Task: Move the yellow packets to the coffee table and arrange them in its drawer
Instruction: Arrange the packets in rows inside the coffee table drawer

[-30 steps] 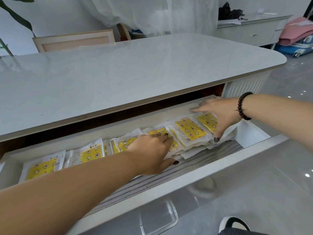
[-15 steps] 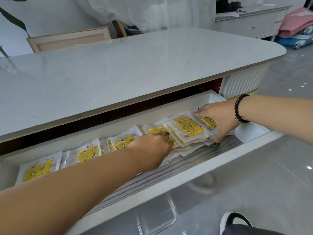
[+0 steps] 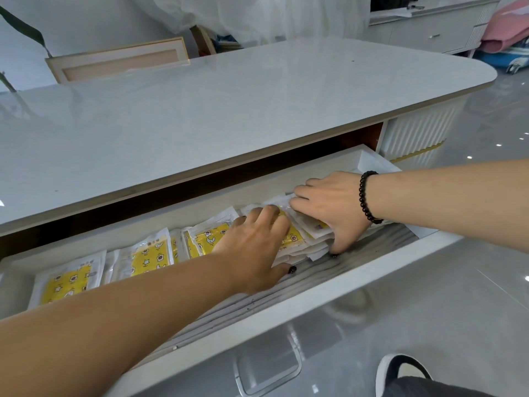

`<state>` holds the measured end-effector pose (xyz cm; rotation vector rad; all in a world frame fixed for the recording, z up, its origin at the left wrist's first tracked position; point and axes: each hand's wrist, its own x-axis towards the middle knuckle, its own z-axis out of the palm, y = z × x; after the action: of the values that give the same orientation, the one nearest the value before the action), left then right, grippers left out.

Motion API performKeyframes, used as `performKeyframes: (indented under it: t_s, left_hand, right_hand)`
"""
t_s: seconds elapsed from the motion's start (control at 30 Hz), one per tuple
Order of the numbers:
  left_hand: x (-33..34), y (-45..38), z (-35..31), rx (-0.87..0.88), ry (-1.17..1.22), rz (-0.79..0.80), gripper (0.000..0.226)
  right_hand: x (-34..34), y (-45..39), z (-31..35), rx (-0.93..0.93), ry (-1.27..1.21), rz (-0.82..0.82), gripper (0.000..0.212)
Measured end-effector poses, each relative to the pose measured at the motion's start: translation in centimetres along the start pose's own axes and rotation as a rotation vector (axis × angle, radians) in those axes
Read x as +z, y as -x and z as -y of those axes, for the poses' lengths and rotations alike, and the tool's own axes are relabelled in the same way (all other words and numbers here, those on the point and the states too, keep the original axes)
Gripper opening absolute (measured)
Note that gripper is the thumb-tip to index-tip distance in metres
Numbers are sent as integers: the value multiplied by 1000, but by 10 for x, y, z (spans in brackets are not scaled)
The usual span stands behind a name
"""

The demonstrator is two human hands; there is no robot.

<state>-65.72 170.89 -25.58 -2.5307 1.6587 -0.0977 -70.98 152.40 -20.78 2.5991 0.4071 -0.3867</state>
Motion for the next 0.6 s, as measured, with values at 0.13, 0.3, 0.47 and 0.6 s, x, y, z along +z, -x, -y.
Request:
performKeyframes:
  t_s: [0.13,0.3,0.47,0.6]
  left_hand:
    - [4,0,0,-10,4,-23,59]
    - [-1,3,8,0,21,-1,68]
    - [-21,30,34,-69,64,25,68]
    - [-49,68,59,-129,84,114,56]
  right_hand:
    - [4,-3,1,85,-65,-27,82]
    - [2,-6,1,117,-84,6,86]
    - [-11,4,-4,123,-151,106,89]
    - [-27,19,-1,165,-252,168,80]
